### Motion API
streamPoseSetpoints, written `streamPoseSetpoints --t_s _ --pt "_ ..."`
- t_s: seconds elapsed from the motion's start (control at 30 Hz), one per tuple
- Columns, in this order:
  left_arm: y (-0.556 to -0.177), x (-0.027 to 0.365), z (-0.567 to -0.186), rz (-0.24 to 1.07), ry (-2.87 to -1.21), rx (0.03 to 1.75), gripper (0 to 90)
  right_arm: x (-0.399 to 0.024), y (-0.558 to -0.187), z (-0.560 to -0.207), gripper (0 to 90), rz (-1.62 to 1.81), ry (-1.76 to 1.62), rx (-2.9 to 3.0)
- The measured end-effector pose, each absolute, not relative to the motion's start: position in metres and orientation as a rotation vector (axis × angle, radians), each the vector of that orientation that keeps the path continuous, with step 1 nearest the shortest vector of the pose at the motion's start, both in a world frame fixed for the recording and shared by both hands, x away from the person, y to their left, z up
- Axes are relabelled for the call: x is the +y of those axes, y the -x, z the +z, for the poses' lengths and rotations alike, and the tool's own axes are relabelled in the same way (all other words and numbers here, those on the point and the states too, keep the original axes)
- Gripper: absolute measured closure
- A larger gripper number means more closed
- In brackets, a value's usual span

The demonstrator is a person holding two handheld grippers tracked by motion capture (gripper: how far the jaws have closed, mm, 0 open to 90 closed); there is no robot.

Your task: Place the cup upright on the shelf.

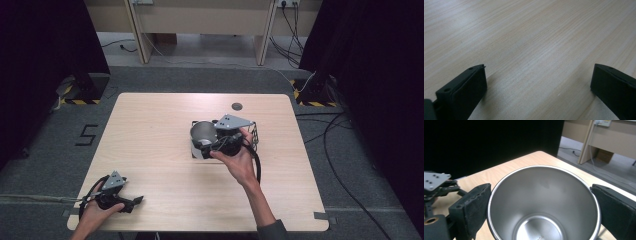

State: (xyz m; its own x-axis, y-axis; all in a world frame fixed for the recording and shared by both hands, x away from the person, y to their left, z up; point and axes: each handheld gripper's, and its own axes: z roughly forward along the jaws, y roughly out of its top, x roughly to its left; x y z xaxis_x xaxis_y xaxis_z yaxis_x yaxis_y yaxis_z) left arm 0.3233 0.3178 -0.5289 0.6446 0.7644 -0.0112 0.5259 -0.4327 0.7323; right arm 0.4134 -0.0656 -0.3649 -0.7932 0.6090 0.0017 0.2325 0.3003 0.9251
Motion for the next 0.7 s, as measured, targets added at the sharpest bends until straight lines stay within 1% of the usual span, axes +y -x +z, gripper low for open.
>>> streamPoseSetpoints --t_s 0.3,0.7 --pt "-0.323 0.318 -0.529 0.421 -2.136 0.999 0.0 -0.083 -0.429 -0.353 6.1 1.45 -0.791 2.196" --pt "-0.323 0.318 -0.529 0.42 -2.137 1.0 0.0 -0.096 -0.452 -0.354 6.1 1.429 -0.853 2.184"
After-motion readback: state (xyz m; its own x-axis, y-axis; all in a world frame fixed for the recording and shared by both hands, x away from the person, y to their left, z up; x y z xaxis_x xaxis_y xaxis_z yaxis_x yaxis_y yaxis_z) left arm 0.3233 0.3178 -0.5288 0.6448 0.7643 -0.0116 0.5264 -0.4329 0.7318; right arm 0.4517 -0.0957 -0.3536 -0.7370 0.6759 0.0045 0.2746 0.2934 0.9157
